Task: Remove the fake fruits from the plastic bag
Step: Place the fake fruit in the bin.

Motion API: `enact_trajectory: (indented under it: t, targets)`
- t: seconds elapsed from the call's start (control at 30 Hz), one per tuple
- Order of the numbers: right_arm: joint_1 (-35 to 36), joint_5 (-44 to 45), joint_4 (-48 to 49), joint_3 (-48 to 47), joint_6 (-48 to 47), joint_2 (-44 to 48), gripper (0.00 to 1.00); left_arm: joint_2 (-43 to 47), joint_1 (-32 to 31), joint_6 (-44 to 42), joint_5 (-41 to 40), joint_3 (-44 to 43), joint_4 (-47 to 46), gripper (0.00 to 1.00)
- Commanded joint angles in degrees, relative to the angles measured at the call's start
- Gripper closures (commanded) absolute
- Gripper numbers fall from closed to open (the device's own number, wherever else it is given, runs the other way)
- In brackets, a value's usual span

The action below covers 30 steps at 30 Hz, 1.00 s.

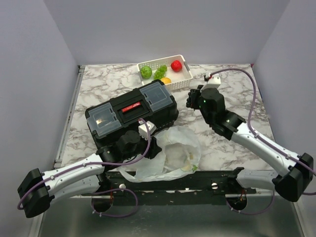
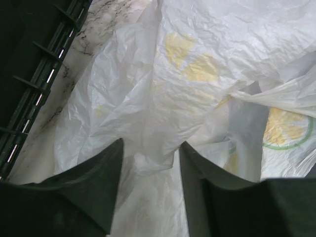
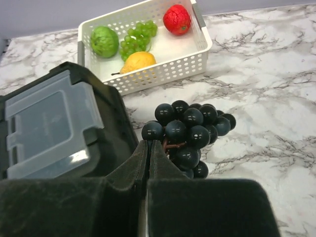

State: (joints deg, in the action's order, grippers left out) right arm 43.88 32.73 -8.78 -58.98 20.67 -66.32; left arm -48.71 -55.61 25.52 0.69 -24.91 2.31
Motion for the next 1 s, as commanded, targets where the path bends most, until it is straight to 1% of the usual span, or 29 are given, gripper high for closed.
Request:
enact_trajectory:
  t: [0.0,0.07,0.2,0.23,0.43,0.57,0.63,0.7,0.83,0.93,0.97]
  targets:
    - [-7.3,-11.3,2.5,-4.4,1.0,-6.7,0.99,-1.1,-0.2,-1.5,3.1,-1.9,-2.0,0.60]
    - [-10.8,-14.9,4.8,-6.9,1.0,-10.9,0.99,-1.7,-0.2,-1.5,4.1,-2.2,-2.0,0.66]
    - [-15.1,-18.4,10.0,-14.4,0.2,-21.2,0.99,-1.9,-0.2,-1.4,5.2,-2.2,-2.0,0.70]
    - [-16.2,-19.6,9.8,-17.5,0.3,-24.4,0.99,-2.0,-0.2,-1.4,5.4,-2.2,-3.3,0.70]
    - [-18.2,-20.4,9.5,-35.3,-2.2,-42.0,0.99,-3.7,-0.2,-2.5,6.0,-2.9,-3.3,0.71]
    - [-18.3,-19.9,5.4,-48.5,-4.0,-52.7,0.99,-4.4,-0.2,-3.3,6.6,-4.0,-3.3,0.72]
    - [-18.5,-20.4,4.3,-53.1,-3.9,-57.5,0.99,-4.4,-0.2,-3.8,6.6,-4.6,-2.9,0.74]
    - [-18.6,-20.9,3.5,-57.1,-4.1,-61.3,0.99,-4.5,-0.2,-4.4,6.9,-5.1,-2.8,0.76]
    - [-18.8,-20.6,2.4,-62.7,-4.7,-67.1,0.98,-4.8,-0.2,-4.9,7.2,-5.8,-2.7,0.77]
    - [-18.8,-19.6,0.3,-65.8,-5.5,-70.3,0.91,-5.2,-0.2,-4.7,8.0,-5.8,-3.0,0.81]
    - [-18.9,-19.4,0.1,-65.8,-5.6,-70.7,0.90,-5.4,-0.2,-4.6,8.3,-5.8,-3.2,0.82]
